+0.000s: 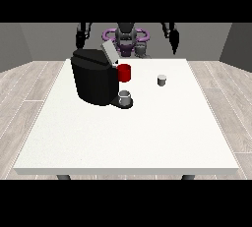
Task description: Insert the coffee pod into the coffee machine and close the lid
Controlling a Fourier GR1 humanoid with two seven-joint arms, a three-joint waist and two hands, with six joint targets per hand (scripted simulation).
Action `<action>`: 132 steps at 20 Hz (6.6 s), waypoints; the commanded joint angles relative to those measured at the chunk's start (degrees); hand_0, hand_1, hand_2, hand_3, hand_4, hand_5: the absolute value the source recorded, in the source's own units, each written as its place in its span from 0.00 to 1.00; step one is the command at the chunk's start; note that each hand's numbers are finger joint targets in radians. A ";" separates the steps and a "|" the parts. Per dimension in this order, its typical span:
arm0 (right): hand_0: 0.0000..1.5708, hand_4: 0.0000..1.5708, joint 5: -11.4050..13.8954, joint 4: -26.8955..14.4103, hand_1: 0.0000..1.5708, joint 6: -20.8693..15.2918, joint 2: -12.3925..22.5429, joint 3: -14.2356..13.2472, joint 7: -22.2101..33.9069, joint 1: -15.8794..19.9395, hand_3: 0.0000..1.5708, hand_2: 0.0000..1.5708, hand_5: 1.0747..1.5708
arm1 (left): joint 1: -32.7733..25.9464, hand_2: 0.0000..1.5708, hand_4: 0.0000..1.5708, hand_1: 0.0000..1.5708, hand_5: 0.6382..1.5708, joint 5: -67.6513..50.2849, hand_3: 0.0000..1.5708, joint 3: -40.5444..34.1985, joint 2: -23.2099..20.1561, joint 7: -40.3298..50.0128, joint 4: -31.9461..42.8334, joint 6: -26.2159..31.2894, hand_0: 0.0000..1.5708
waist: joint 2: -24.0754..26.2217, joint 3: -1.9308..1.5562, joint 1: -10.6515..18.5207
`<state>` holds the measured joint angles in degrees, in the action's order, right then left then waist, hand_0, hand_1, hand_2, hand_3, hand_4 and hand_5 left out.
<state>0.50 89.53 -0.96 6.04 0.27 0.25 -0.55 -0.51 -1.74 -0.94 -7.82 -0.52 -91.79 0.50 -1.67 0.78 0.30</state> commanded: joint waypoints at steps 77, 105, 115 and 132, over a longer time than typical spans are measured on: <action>0.00 0.26 -3.19 -17.57 0.00 -0.64 -2.47 -5.90 -12.61 13.32 0.00 0.00 1.00 | 33.45 0.96 0.45 0.97 1.00 38.90 0.90 3.37 -11.45 -15.95 50.90 1.01 0.97 | -9.67 -0.77 -9.20; 0.00 0.16 -4.71 -28.05 0.00 0.53 -1.50 -7.28 -15.55 13.21 0.00 0.00 1.00 | 43.15 0.92 0.38 0.92 1.00 36.43 0.88 0.09 -5.96 -4.92 43.59 13.91 0.92 | 0.98 -0.79 -6.61; 0.00 0.13 -3.61 -27.09 0.00 0.18 -2.63 -5.80 -19.21 9.36 0.00 0.00 1.00 | 48.36 0.92 0.40 0.90 1.00 32.63 0.87 -4.23 -4.85 0.37 42.58 15.67 0.90 | 0.06 -0.78 -9.19; 0.00 0.00 -5.46 -22.91 0.00 9.03 0.59 -3.66 -19.13 16.92 0.00 0.00 1.00 | 61.93 0.96 0.38 0.96 1.00 30.58 0.91 -12.38 -13.60 0.50 50.00 11.08 0.96 | -13.47 -0.79 -15.31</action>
<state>-4.78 66.57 5.31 6.74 -4.75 -17.62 17.32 60.01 28.96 -12.36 -19.78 0.17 -42.84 12.41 -13.90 0.00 -14.32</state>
